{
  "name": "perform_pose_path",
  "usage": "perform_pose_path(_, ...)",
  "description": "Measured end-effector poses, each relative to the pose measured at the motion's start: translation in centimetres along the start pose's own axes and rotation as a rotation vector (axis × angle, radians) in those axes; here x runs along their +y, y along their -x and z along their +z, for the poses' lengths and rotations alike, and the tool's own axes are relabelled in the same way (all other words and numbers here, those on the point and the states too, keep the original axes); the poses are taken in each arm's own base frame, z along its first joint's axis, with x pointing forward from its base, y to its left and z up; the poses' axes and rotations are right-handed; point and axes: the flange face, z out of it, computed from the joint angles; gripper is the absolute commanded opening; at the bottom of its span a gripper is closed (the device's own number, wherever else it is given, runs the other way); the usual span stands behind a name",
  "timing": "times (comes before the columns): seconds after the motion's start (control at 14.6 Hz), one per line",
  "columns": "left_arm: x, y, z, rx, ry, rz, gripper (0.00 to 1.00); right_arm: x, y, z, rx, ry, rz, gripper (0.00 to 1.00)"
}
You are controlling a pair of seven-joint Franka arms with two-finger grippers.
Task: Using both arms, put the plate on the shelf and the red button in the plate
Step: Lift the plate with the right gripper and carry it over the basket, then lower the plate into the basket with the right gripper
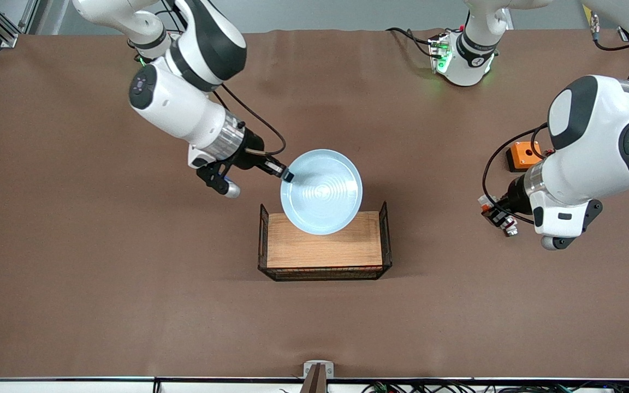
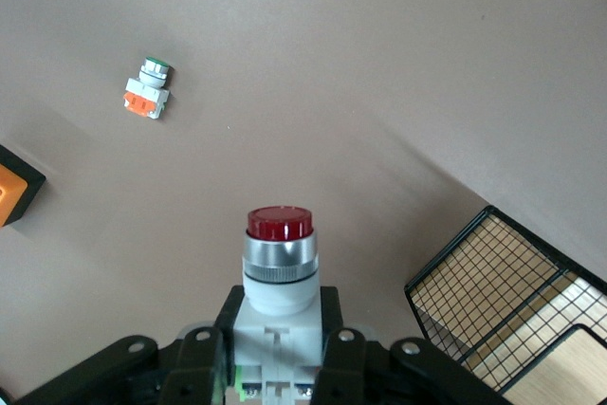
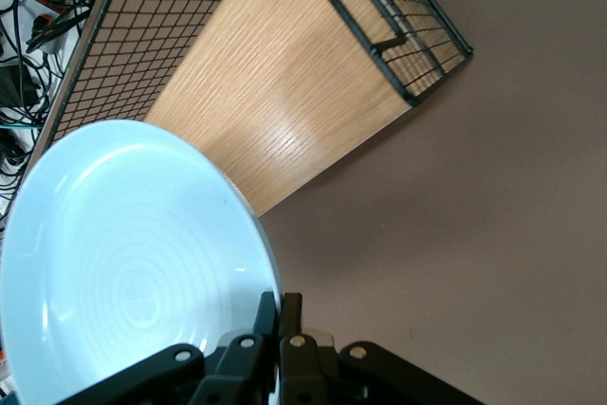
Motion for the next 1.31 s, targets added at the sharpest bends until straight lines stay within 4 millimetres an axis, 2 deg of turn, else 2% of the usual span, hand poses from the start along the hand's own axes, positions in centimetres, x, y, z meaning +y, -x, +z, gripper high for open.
perform_pose_path(0.14, 0.0, 0.0, 0.0, 0.0, 0.0, -0.003, 0.27, 0.2, 0.3, 1.8, 0.022, -0.012, -0.004, 0.01)
perform_pose_path(0.34, 0.0, 0.0, 0.0, 0.0, 0.0, -0.003, 0.27, 0.9, -0.4, 3.9, 0.056, -0.023, 0.001, 0.01)
perform_pose_path(0.82, 0.0, 0.0, 0.0, 0.0, 0.0, -0.003, 0.27, 2.6, -1.7, 6.9, 0.128, -0.044, -0.015, 0.02)
perform_pose_path(1.31, 0.0, 0.0, 0.0, 0.0, 0.0, -0.003, 0.27, 3.6, -0.2, 10.7, 0.19, -0.079, -0.055, 0.02)
